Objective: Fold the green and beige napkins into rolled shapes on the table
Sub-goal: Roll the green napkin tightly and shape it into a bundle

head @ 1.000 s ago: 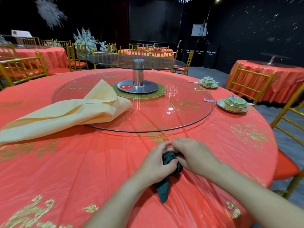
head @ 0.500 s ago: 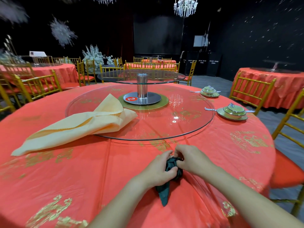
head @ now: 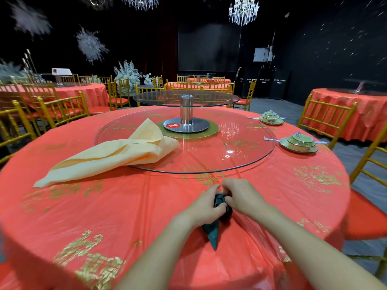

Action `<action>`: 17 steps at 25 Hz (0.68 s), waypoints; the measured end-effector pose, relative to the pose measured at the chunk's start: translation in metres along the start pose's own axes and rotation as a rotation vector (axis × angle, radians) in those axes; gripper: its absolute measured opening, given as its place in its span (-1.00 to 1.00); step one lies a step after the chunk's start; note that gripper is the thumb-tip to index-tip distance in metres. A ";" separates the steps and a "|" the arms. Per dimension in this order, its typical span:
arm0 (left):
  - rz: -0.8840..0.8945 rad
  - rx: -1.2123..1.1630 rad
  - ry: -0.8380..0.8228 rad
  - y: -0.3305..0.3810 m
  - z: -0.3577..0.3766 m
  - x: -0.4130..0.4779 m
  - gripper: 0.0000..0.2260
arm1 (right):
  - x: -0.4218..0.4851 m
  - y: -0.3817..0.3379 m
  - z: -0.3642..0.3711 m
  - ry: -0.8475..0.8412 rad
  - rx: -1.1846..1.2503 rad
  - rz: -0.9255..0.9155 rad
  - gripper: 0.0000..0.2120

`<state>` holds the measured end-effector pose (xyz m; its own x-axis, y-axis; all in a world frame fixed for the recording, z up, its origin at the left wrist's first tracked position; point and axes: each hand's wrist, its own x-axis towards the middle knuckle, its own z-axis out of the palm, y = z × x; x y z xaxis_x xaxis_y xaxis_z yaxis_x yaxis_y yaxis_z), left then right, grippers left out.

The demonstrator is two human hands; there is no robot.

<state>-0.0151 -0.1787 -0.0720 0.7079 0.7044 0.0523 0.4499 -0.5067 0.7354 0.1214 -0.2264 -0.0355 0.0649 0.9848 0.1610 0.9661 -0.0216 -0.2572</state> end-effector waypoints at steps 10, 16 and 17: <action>-0.032 -0.106 0.010 0.009 0.001 -0.007 -0.35 | -0.006 0.010 -0.015 -0.115 0.058 -0.014 -0.71; -0.085 -0.087 -0.029 0.004 -0.002 -0.004 -0.15 | 0.004 -0.005 -0.015 -0.060 -0.148 -0.050 -0.90; -0.092 -0.103 -0.043 0.006 -0.004 -0.004 -0.15 | 0.004 -0.005 -0.015 -0.065 -0.151 -0.048 -0.92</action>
<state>-0.0175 -0.1826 -0.0647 0.6900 0.7224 -0.0457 0.4572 -0.3860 0.8012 0.1207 -0.2244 -0.0191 0.0059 0.9943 0.1061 0.9946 0.0052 -0.1041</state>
